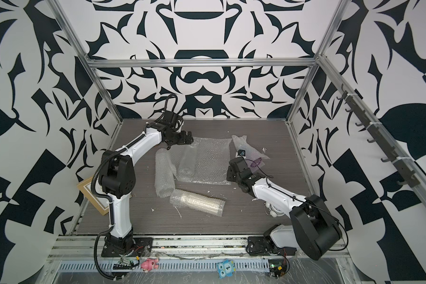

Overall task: Unwrap the vase from the bubble wrap
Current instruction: Unwrap the bubble wrap at the center of the board, then pick up the vase from the bubble wrap.

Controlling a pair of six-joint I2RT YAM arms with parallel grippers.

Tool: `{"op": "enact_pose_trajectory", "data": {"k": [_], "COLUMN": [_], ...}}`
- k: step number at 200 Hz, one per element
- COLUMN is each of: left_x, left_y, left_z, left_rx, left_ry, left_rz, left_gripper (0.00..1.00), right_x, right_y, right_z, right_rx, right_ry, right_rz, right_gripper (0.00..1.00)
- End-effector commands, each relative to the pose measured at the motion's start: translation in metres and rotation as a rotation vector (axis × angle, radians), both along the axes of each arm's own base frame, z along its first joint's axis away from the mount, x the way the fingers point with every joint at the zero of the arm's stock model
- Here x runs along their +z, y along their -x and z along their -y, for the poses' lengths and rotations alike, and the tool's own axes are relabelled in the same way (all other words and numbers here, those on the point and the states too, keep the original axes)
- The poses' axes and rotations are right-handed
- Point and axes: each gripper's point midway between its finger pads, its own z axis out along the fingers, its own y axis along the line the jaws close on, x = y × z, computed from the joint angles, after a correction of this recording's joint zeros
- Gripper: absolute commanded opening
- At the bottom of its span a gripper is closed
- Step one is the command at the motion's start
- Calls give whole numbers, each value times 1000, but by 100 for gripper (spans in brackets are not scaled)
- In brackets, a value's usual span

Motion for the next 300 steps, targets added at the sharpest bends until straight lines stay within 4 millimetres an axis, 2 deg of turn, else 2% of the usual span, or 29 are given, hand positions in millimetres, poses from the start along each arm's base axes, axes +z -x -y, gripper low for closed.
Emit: {"op": "enact_pose_trajectory", "data": {"k": [1, 22, 62, 109, 131, 143, 189, 232, 300], "left_x": [-12, -1, 41, 89, 94, 88, 42, 11, -22], "left_y": [-5, -8, -8, 12, 20, 19, 9, 1, -10], "left_z": [-21, -21, -8, 31, 44, 46, 36, 33, 39], "left_rx": [26, 26, 13, -123, -168, -169, -104, -84, -108], "left_ry": [-42, -28, 61, 225, 229, 195, 27, -84, -236], "left_rz": [-34, -14, 66, 177, 206, 203, 99, 53, -8], "left_gripper": [98, 98, 98, 98, 99, 99, 99, 100, 100], "right_x": [10, 11, 12, 15, 18, 20, 38, 50, 63], "right_y": [-6, -7, -7, -8, -9, -9, -5, 0, 3], "right_z": [1, 1, 0, -2, -4, -4, -9, -10, -19], "right_rx": [-15, -15, -13, -9, -1, 0, 36, 59, 94], "right_ry": [3, 2, -1, -8, -20, -24, -35, -38, -44], "right_rz": [29, 28, 27, 34, 43, 46, 101, 120, 125], "right_gripper": [51, 51, 51, 52, 52, 52, 54, 55, 56]}}
